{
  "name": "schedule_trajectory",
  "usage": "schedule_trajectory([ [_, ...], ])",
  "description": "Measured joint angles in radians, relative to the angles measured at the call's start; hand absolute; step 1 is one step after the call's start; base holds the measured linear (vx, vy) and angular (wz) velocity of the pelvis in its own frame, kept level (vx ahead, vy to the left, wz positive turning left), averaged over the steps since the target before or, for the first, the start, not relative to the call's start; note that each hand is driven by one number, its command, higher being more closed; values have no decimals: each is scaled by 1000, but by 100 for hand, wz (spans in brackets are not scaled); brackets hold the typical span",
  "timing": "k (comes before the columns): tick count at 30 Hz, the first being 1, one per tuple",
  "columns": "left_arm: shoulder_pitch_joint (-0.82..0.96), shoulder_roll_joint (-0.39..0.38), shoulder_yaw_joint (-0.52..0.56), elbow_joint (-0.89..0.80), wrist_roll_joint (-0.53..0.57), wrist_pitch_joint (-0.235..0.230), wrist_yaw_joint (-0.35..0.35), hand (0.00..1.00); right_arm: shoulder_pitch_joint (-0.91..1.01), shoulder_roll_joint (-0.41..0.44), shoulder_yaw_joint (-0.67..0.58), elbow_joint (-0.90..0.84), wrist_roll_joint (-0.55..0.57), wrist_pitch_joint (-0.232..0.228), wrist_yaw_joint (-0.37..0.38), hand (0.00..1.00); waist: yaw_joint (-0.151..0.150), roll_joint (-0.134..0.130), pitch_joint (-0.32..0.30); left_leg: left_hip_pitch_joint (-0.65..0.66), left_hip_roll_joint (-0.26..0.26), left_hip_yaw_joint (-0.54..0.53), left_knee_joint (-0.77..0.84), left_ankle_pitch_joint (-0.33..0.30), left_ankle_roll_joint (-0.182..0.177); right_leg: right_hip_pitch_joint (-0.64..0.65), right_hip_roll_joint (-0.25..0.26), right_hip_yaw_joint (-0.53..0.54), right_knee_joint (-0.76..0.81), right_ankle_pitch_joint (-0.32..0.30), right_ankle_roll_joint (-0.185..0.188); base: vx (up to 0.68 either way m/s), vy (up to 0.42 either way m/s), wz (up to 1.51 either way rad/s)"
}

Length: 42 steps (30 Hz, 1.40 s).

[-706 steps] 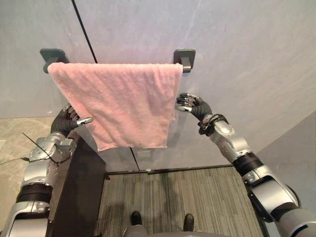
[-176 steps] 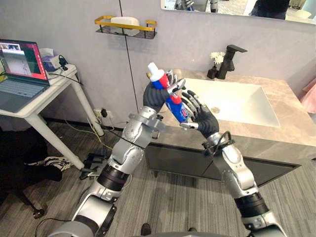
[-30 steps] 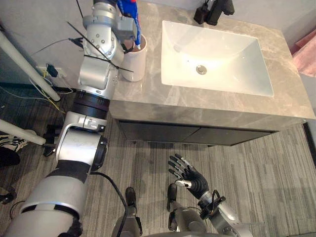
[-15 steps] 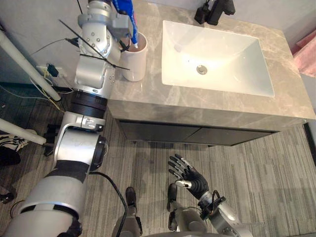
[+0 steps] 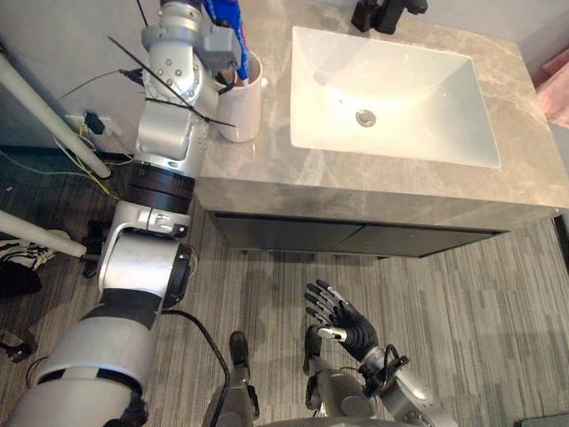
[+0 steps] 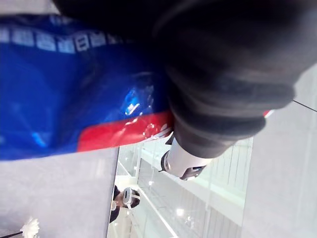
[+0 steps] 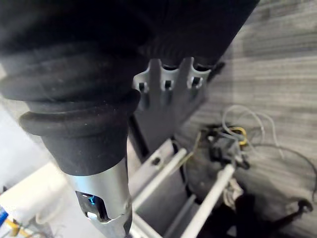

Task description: Organize washtable

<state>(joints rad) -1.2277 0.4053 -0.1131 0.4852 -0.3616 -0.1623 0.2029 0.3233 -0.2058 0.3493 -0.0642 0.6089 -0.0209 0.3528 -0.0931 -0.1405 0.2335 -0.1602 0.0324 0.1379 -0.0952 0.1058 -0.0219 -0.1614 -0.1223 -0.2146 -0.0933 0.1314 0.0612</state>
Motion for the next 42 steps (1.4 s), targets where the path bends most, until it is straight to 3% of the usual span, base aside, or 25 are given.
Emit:
schedule_trajectory([
  [10, 37, -2, 4, -1, 15, 0, -1, 100, 0, -1, -1, -4, 1, -6, 0, 0, 4, 12, 26, 0, 1, 2, 0, -1, 0, -2, 0, 2, 0, 0, 0, 0, 0, 0],
  [11, 44, -2, 6, -1, 20, 0, -2, 0, 0, -1, -2, -4, 1, -7, 0, 0, 4, 14, 30, 0, 1, 3, 0, -1, 0, -2, 0, 2, 0, 0, 0, 0, 0, 0],
  [21, 74, -10, 8, -16, 43, 0, -7, 0, -1, -19, -35, -24, 9, -13, 0, 0, 19, 31, 41, -3, 2, 4, 0, -4, 1, -6, 1, 5, 1, 0, 0, 0, 0, 0],
  [33, 74, -10, -5, -34, 59, 0, -14, 0, -26, -18, -18, -42, 11, -14, 0, 0, 25, 32, 41, 1, 0, 2, 0, -2, 1, -1, 0, -1, 1, 0, 0, 0, 0, 0],
  [42, 73, -8, -51, -56, 46, -2, -30, 0, -56, -16, -15, -42, 19, -14, -2, 0, 30, 71, 4, 20, -2, 3, 1, -2, 1, 21, -2, -4, -3, 0, 0, 0, 0, 0],
])
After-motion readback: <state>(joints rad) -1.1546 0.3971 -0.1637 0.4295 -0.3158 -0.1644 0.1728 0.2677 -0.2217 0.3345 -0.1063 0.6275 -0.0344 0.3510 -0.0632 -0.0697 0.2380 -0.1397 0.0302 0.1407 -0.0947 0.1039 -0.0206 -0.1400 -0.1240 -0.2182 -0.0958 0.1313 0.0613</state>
